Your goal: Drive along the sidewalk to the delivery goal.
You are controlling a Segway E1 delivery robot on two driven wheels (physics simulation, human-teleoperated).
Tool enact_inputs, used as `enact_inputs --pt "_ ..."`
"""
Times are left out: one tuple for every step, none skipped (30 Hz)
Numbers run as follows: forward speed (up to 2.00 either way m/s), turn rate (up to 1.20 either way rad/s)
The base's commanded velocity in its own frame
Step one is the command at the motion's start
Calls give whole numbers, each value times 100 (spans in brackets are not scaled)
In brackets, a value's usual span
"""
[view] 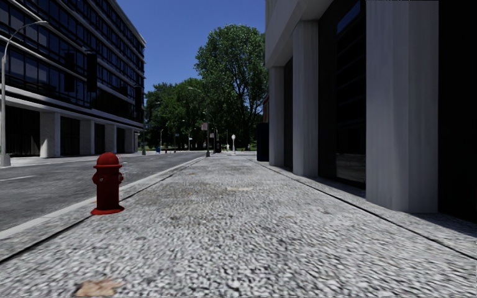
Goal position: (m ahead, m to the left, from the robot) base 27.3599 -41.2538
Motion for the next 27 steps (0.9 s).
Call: enact_inputs --pt "200 0" --pt "200 0" --pt "200 0" --pt "200 0" --pt "200 0" --pt "200 0" --pt "200 0" --pt "200 0" --pt "200 0" --pt "200 0" --pt "200 0" --pt "200 0" --pt "200 0" --pt "200 0" --pt "200 0" --pt "200 0" --pt "200 0" --pt "200 0" --pt "200 0" --pt "200 0" --pt "200 0" --pt "200 0" --pt "200 0" --pt "200 0" --pt "200 0" --pt "200 0" --pt "200 0"
